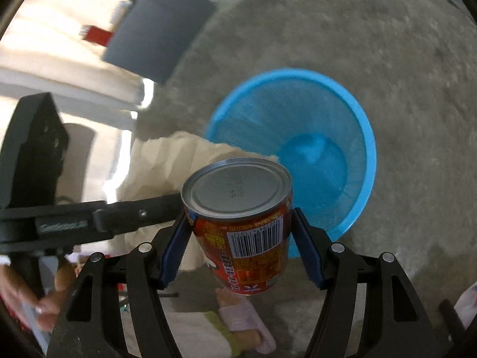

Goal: Collect trash
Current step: 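Carry the paper bag and can over the blue wastebasket with both tools, then open both tools to drop the bag and can into the wastebasket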

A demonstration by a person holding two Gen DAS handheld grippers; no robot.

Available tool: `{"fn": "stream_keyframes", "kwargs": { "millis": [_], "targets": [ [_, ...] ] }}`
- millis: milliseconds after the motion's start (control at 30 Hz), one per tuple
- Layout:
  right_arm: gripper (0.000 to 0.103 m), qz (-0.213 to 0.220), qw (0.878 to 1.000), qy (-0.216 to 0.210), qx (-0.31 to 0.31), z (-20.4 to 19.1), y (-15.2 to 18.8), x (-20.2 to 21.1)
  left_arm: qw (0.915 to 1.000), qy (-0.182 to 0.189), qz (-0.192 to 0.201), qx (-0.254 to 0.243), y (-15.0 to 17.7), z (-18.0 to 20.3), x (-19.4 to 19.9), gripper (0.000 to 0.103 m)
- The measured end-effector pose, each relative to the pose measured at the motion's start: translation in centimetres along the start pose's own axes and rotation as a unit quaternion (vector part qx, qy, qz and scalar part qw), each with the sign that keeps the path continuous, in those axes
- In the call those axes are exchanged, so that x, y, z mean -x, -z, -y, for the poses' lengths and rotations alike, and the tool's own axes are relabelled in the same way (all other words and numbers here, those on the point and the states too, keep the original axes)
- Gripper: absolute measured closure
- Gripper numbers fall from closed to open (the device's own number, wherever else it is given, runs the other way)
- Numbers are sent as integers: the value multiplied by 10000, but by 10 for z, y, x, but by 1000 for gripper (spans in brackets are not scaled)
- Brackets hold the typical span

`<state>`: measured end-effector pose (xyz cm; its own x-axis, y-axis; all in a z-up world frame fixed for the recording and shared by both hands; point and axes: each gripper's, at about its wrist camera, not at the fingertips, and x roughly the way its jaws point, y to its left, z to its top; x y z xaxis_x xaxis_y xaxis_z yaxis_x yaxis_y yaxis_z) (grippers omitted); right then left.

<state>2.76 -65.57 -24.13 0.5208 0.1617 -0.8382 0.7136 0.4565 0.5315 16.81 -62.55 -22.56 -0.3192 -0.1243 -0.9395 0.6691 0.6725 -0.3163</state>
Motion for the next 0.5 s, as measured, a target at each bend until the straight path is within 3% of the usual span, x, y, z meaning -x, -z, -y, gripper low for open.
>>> {"fn": "stream_keyframes", "kwargs": {
  "millis": [33, 100, 133, 267, 500],
  "targets": [
    [40, -86, 9999, 92, -25, 1, -2, -10, 9999, -94, 2, 90, -6, -5, -5, 57],
    [40, -225, 9994, 251, -71, 0, -2, -25, 9997, -117, -52, 209, -5, -9, -7, 50],
    [40, -319, 9989, 351, -66, -2, -4, -34, 9994, -141, -169, 265, -4, -9, -8, 40],
    [40, -619, 9949, 790, 79, -7, -8, -63, 9981, -514, -174, 290, -1, -12, 1, 38],
    [41, -993, 9895, 1046, -31, 3, -11, -84, 9989, -248, 244, 319, 5, -1, 50, 30]
  ]
}}
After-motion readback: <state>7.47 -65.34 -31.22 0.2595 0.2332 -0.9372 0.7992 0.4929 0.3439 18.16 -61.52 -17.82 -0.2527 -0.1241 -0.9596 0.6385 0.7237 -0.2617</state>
